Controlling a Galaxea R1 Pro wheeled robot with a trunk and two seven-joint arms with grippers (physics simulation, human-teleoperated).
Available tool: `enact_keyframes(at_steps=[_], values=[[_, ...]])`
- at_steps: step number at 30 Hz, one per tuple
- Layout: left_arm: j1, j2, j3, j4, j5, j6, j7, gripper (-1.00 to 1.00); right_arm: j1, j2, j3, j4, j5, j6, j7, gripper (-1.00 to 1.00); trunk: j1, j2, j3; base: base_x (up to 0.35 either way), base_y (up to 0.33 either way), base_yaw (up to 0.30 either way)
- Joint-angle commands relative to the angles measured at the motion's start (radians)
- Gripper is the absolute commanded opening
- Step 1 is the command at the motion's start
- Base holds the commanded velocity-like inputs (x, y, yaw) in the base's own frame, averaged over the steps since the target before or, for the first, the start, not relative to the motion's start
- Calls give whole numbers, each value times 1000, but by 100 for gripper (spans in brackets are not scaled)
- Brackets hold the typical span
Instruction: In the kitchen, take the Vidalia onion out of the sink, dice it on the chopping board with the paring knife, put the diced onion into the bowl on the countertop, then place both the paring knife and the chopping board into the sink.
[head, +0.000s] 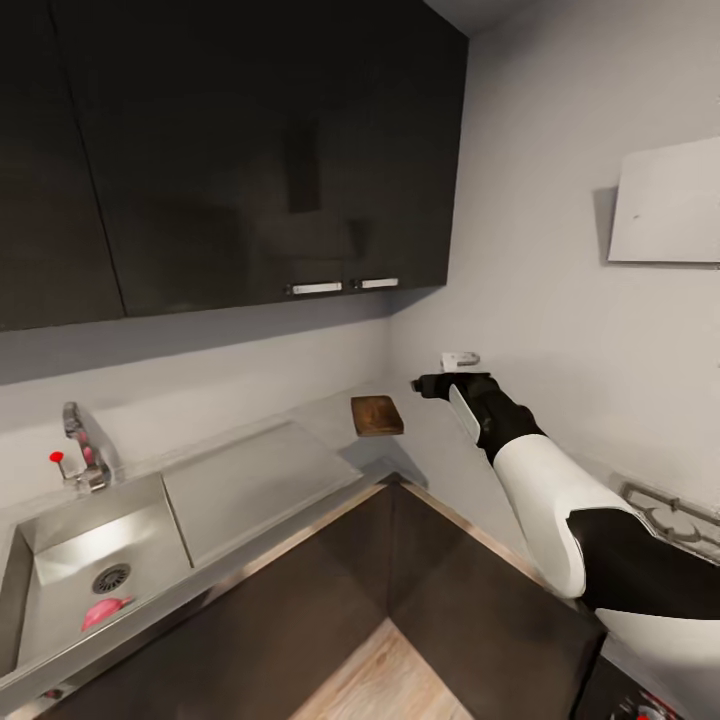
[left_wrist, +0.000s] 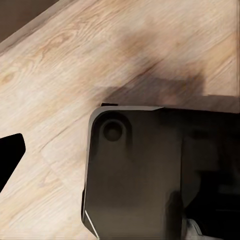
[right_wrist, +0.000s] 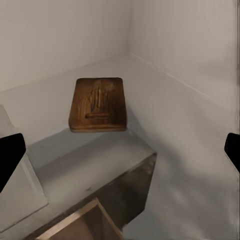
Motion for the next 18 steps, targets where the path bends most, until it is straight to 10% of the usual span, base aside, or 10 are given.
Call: enact_keyframes(at_steps=[1, 18], values=[[1, 0, 1, -1, 7, -1, 0, 100, 0, 0, 1, -1, 3, 5, -3, 100, 0, 0, 0, 29, -266, 0], [1, -1, 2, 2, 8, 0, 0, 100, 0, 2, 1, -2, 3, 5, -6, 100, 0, 0, -6, 240, -246, 214]])
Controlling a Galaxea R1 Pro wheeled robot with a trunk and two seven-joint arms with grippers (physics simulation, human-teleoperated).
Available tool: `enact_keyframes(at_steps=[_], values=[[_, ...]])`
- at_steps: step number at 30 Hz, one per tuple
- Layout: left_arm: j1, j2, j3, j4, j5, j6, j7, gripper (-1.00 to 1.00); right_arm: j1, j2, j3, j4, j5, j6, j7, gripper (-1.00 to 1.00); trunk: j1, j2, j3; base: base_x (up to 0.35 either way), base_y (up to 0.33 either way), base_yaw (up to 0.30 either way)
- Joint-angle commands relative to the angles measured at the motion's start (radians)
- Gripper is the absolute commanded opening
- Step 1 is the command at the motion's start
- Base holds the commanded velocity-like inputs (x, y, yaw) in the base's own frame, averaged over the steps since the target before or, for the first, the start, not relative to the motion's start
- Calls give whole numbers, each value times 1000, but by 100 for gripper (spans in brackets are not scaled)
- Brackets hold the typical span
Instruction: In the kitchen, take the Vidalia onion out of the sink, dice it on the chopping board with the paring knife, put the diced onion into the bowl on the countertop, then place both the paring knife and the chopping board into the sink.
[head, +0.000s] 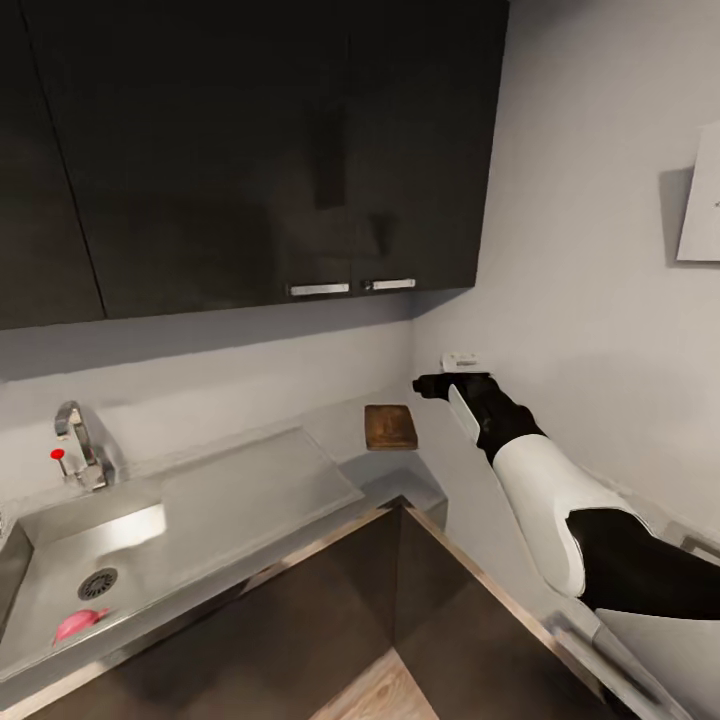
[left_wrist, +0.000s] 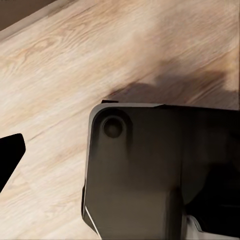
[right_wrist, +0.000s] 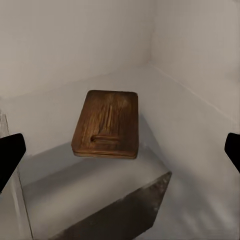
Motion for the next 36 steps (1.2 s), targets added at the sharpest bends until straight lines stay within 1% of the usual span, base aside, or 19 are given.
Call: enact_keyframes(at_steps=[1, 9, 15, 19, 22, 25, 26, 28, 32, 36], values=[[1, -1, 1, 0, 7, -1, 0, 100, 0, -1, 1, -1, 3, 6, -2, 100, 1, 0, 0, 270, -229, 188], [1, -1, 1, 18, 7, -1, 0, 100, 0, -4, 0, 0, 5, 5, -4, 100, 1, 0, -1, 264, -219, 45], [1, 0, 1, 19, 7, -1, 0, 100, 1, -2, 0, 14, 4, 5, -14, 100, 1, 0, -1, 53, -42, 2], [1, 0, 0, 20, 6, -1, 0, 100, 0, -2, -1, 38, 2, -7, -52, 100, 1, 0, -1, 31, 25, 0], [1, 0, -1, 20, 6, -2, 0, 100, 0, -2, -4, 73, -2, -44, -105, 100, 1, 0, -1, 112, 189, 0], [1, 1, -1, 20, 6, -3, 0, 100, 0, -1, -5, 101, -23, -63, -131, 100, 1, 0, -1, 139, 260, 0], [1, 0, -1, 20, 6, -3, 0, 100, 1, -1, -5, 108, -45, -66, -136, 100, 1, 0, -1, 131, 247, 0], [1, 1, -1, 20, 5, -3, 0, 100, 1, -2, -5, 113, -74, -68, -139, 100, 1, 0, -1, 81, 149, 0], [1, 1, -2, 27, 4, -3, 0, 100, 1, -5, -5, 124, -98, -69, -143, 100, 1, 0, -1, 131, 51, 0], [1, 0, -1, 44, 4, -3, 0, 100, 1, -6, -6, 139, -101, -70, -143, 100, 1, 0, -1, 313, 6, 0]])
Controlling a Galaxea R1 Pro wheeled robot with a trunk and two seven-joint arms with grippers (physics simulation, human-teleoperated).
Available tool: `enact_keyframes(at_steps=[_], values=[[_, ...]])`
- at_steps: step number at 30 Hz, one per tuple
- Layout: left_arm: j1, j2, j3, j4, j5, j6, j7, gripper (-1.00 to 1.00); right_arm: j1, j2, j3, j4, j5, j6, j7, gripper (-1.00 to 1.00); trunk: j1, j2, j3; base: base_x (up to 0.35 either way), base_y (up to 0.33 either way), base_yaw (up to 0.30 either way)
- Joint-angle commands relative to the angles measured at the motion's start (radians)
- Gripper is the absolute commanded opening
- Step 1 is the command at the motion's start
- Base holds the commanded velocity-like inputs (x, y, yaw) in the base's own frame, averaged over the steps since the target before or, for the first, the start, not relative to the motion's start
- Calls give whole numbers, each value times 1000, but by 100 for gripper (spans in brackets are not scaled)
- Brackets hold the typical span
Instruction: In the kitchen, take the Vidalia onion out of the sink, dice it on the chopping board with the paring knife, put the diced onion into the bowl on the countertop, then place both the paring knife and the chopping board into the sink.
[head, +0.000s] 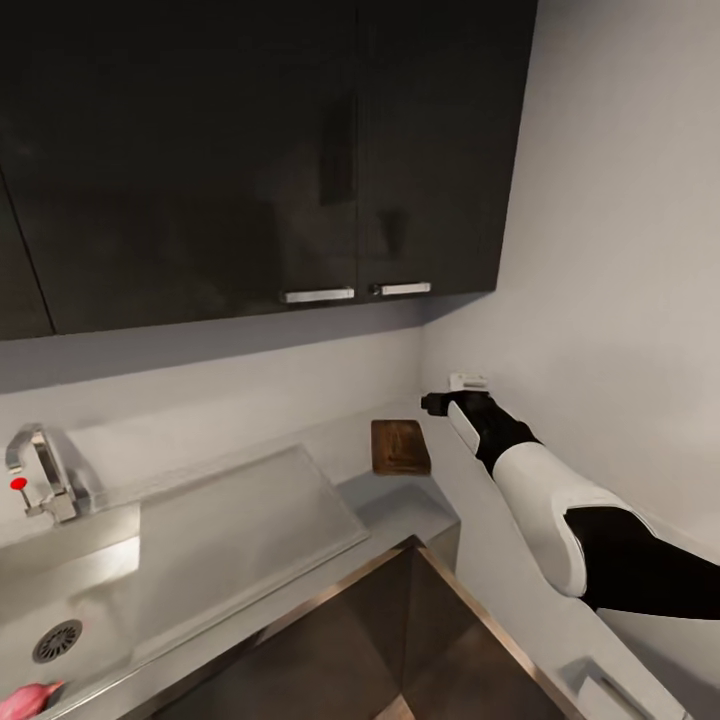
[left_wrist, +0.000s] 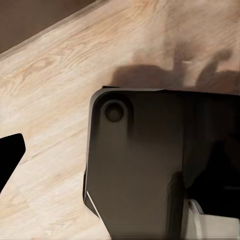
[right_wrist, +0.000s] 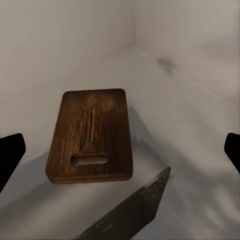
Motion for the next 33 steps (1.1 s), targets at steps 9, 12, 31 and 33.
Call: enact_keyframes(at_steps=[9, 12, 31, 33], values=[[1, -1, -1, 5, 7, -1, 0, 100, 0, -3, -2, 19, -8, 3, -82, 100, 1, 0, 0, 196, 0, 0], [1, -1, -1, 8, 7, -1, 1, 100, 0, -3, -2, 39, -8, 2, -89, 100, 1, 0, 0, 49, 0, 0], [1, -1, -2, 25, 8, 1, -1, 100, 0, -12, -3, 132, -6, -60, -93, 100, 1, 0, 0, 60, 0, 0], [1, -1, -2, 26, 8, 1, -1, 100, 0, -14, -3, 156, -7, -61, -93, 100, 1, 0, 0, 0, 0, 0]])
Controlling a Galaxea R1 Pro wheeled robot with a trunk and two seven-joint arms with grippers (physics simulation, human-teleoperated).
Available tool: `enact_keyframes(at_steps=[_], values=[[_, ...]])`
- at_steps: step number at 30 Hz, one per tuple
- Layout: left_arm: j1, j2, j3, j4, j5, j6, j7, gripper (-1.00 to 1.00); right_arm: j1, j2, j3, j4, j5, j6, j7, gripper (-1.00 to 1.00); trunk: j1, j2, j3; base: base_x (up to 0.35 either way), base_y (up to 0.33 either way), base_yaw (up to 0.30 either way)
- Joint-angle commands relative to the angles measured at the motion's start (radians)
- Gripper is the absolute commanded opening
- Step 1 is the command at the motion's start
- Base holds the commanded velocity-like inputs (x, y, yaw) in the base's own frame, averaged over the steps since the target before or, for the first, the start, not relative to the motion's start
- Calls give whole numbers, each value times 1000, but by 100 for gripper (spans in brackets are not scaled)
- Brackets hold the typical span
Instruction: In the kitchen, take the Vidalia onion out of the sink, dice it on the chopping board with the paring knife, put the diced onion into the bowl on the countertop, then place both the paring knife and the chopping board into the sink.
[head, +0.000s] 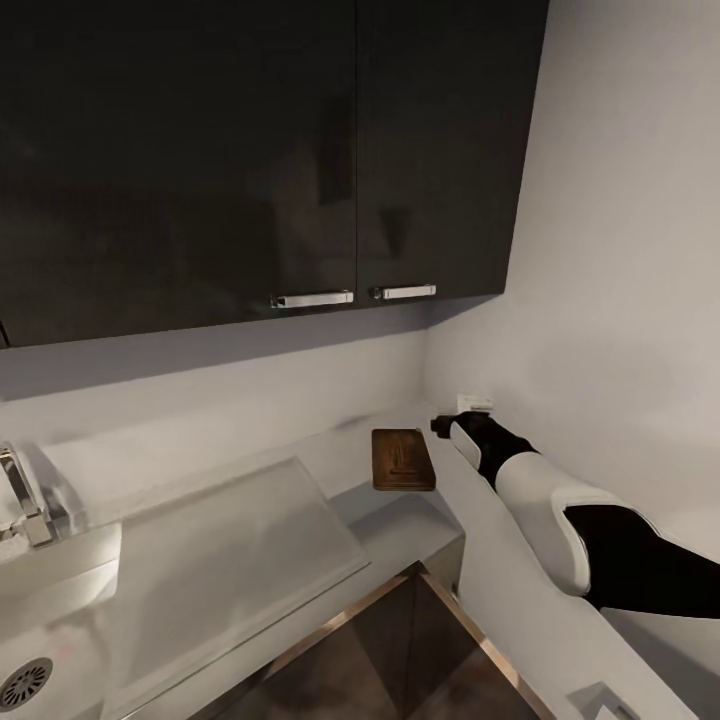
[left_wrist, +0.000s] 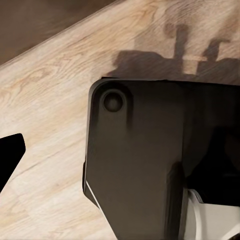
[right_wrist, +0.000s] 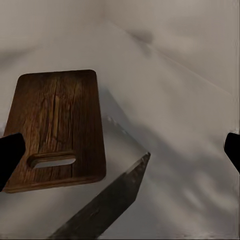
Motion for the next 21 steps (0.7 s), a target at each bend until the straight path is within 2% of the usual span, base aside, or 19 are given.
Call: enact_keyframes(at_steps=[1, 13, 21], values=[[1, -1, 0, -1, 7, -1, 0, 100, 0, -2, 1, 11, -8, 3, -4, 100, 0, -1, 0, 0, 0, 0], [1, -6, 0, -1, 6, -1, -2, 100, 0, -5, 2, 40, -9, 3, -3, 100, 0, -1, 0, 5, 0, 0], [1, -8, -1, 5, 6, 1, 0, 100, 0, -4, 3, 42, -9, 4, -5, 100, 0, -1, 0, 94, -9, 0]])
